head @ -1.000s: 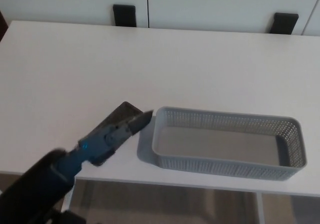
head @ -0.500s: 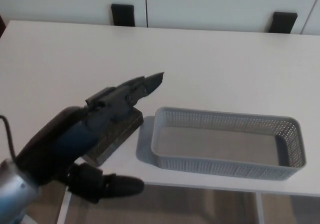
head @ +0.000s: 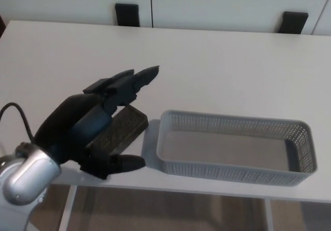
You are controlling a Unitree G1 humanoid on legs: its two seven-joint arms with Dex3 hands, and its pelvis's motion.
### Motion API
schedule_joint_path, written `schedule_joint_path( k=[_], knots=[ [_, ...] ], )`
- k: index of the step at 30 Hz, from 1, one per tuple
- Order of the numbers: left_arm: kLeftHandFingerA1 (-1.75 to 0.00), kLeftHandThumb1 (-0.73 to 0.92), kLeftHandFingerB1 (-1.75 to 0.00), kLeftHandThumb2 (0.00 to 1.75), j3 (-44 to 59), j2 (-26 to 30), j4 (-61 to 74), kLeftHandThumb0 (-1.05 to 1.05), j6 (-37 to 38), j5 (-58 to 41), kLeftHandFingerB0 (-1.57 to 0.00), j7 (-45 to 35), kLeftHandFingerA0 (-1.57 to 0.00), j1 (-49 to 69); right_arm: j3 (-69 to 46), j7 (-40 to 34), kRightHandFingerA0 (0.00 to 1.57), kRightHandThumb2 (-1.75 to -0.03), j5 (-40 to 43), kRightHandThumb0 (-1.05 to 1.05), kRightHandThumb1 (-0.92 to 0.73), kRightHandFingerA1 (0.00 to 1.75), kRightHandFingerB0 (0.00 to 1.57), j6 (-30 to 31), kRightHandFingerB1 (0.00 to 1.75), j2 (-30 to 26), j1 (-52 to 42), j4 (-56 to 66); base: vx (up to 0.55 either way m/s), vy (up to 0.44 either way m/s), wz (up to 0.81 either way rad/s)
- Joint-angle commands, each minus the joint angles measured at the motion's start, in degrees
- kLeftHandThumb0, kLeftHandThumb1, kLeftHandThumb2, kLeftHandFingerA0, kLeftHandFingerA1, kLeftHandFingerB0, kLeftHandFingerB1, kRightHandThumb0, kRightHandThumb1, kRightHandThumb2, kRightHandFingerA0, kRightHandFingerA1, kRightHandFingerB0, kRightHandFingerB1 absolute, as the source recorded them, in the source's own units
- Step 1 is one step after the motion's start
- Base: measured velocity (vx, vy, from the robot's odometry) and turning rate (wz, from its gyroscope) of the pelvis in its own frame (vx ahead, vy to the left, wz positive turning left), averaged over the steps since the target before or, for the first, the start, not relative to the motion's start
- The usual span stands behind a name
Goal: The robot walks towards a desk on which an eraser is kept on the left hand side and a container is kept on the right hand side. The robot picks up the eraser using its left hand and places it in the container.
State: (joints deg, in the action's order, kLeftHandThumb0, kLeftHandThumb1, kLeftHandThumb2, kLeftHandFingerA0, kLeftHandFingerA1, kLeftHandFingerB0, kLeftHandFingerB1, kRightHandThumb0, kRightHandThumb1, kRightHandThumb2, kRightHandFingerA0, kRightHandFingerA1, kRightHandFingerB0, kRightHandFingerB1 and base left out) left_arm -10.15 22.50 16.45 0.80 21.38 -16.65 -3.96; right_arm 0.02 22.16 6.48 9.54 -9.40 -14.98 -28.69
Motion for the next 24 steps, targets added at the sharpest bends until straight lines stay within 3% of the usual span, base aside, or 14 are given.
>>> schedule_joint_path(
  k=[1,6,24],
  knots=[
    [-0.02,0.39,-0.08,0.70,-5.6,-0.8,-15.5,-0.58,-22.3,34.9,-0.05,22.8,0.00,-6.8,1.8,2.2,0.53,-0.58,-3.5,-0.28,-0.61,0.51,0.31,-2.5,0.38,-5.0,0.8,-0.1,0.00,0.000,0.00],
    [-0.11,0.37,-0.14,0.71,-5.8,-0.7,-17.0,-0.56,-22.7,35.0,-0.06,23.9,0.00,-6.9,2.3,2.2,0.51,-0.58,-4.0,-0.28,-0.62,0.49,0.31,-2.5,0.39,-5.2,1.0,-0.4,0.00,0.000,0.00],
    [-0.14,0.36,-0.18,0.71,-8.8,-3.9,-20.1,-0.53,-26.0,37.0,-0.06,25.0,0.00,-6.5,3.4,2.2,0.54,-0.58,-4.4,-0.29,-0.61,0.50,0.32,-2.2,0.39,-5.9,0.9,0.1,0.00,0.000,0.00]
  ],
)
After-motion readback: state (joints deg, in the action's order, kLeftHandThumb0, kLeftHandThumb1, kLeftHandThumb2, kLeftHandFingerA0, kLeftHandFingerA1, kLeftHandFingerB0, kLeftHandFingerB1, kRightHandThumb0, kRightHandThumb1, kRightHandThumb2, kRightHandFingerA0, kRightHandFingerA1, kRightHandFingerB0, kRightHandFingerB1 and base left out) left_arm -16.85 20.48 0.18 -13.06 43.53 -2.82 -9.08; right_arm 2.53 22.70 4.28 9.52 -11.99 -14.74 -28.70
